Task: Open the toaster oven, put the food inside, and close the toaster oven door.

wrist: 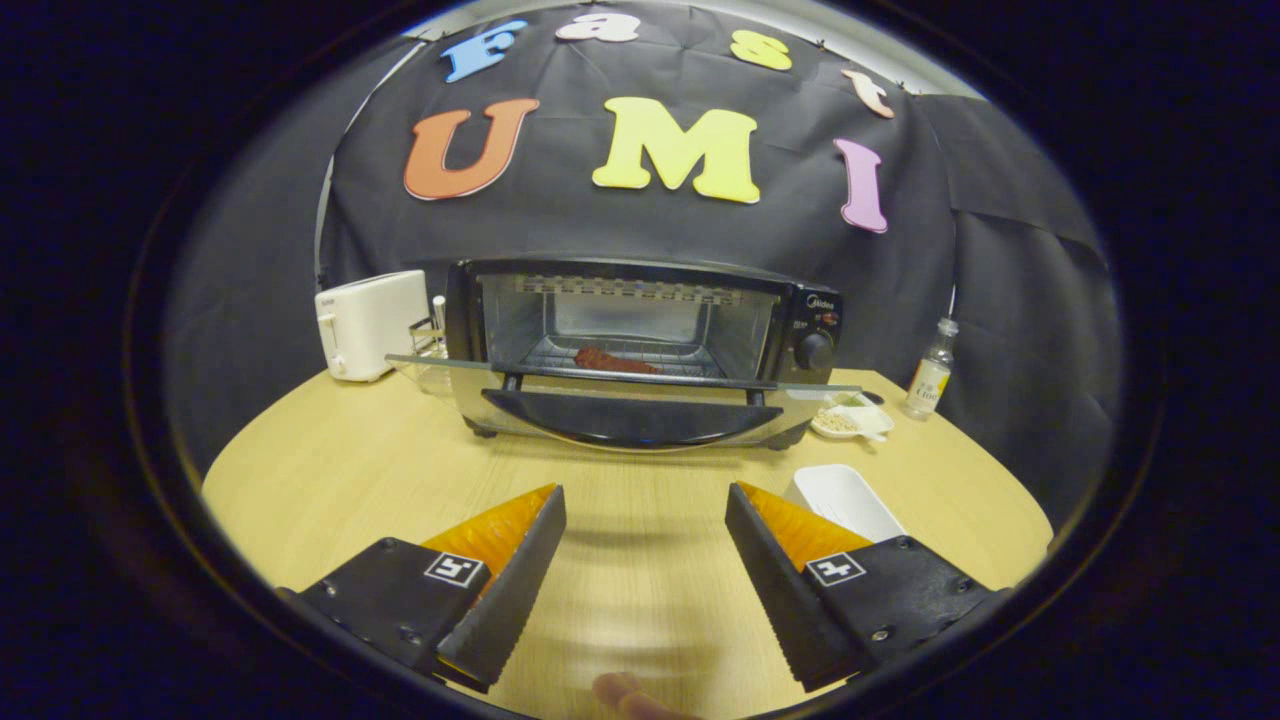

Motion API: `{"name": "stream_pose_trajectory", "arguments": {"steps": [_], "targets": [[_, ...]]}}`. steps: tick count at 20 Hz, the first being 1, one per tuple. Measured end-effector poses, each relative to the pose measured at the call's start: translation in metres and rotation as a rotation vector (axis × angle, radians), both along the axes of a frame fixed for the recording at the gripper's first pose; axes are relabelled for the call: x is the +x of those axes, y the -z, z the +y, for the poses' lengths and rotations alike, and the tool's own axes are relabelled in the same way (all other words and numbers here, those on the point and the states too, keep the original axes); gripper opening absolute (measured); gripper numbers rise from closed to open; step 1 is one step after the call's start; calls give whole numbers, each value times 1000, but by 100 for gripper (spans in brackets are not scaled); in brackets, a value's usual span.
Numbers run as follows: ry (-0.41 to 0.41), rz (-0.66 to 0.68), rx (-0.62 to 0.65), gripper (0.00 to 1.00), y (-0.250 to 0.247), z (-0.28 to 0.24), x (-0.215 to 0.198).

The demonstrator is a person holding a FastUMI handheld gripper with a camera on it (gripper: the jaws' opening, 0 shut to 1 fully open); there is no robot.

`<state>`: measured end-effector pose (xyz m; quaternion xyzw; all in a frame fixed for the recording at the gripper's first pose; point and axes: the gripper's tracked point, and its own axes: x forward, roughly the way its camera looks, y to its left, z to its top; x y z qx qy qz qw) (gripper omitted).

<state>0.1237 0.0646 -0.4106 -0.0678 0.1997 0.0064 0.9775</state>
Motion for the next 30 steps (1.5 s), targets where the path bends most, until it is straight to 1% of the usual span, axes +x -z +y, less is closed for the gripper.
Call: {"name": "stream_pose_trajectory", "arguments": {"steps": [7, 11, 14, 17, 18, 20, 21, 24, 26, 28, 30], "targets": [[24, 24, 30, 100, -17, -6, 32], [16, 13, 34, 100, -33, -5, 54], [-3, -65, 37, 100, -66, -1, 76], [-48, -194, 51, 100, -114, 6, 74], [-56, -228, 53, 100, -129, 6, 64], [-31, -260, 43, 100, -156, -3, 39], [-31, -271, 54, 100, -172, -1, 24], [-69, -357, 96, 100, -237, 6, -29], [-85, -422, 80, 100, -273, 3, -67], [-75, -488, 52, 100, -305, 1, -107], [-73, -531, 24, 100, -321, -4, -136]]}}
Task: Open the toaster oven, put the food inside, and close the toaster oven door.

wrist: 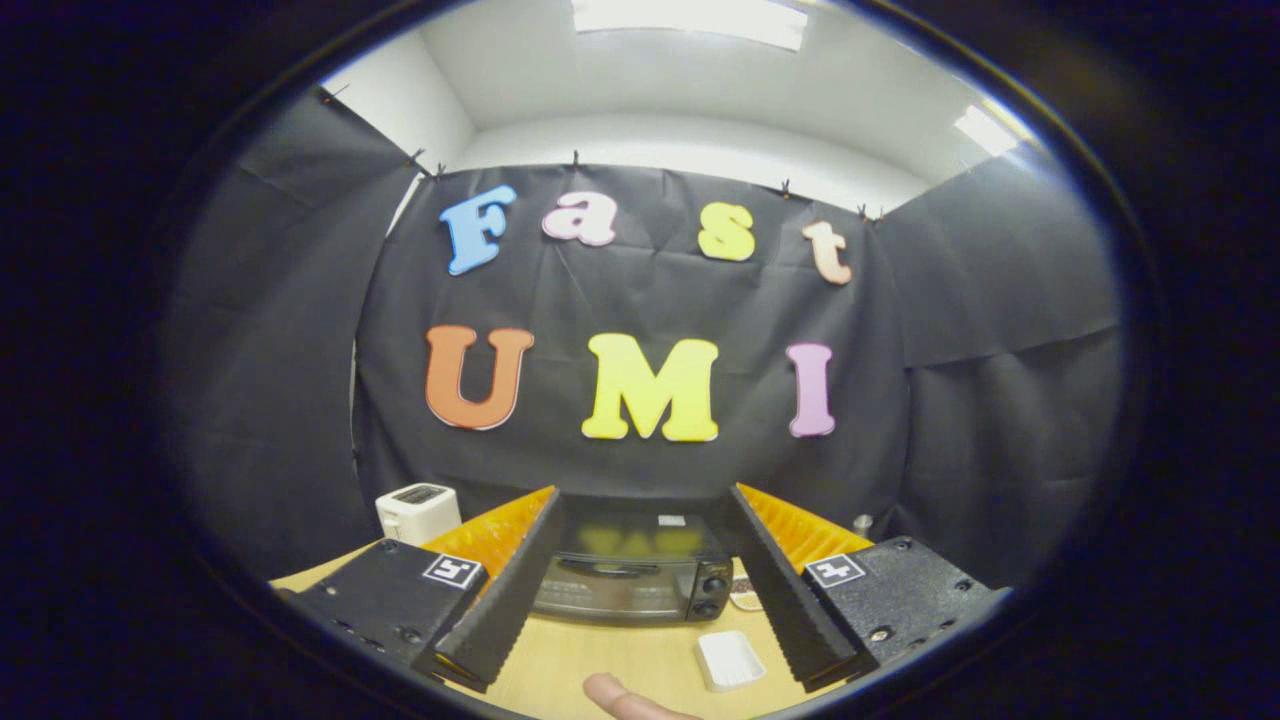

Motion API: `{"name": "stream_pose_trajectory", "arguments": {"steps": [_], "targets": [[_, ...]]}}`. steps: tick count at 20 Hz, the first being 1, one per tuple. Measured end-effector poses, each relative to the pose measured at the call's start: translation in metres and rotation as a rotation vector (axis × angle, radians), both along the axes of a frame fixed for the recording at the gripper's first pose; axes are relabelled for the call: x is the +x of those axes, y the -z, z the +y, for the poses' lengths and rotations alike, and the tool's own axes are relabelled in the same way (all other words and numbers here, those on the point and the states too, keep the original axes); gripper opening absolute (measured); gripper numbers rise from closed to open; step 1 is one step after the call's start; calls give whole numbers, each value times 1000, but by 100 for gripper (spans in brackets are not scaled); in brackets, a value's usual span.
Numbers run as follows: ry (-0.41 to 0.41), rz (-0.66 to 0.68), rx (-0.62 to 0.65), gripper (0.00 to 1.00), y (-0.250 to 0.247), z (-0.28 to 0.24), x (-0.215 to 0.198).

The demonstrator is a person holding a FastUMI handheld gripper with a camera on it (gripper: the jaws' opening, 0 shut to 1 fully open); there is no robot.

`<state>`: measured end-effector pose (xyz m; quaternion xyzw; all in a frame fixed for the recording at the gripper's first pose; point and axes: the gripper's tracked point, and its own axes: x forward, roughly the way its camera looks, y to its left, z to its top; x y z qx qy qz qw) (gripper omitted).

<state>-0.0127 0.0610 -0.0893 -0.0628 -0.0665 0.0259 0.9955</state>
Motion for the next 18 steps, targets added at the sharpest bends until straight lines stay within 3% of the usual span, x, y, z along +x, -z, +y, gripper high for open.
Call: {"name": "stream_pose_trajectory", "arguments": {"steps": [4, 8, 10, 13, 18], "targets": [[-37, -16, -25, 100, -19, 14, -49], [5, -30, 4, 100, -6, -1, -82], [25, -24, 11, 100, 2, 0, -89], [-28, -34, 36, 100, 4, 16, -95], [-24, -62, 41, 100, 5, 14, -102]]}}
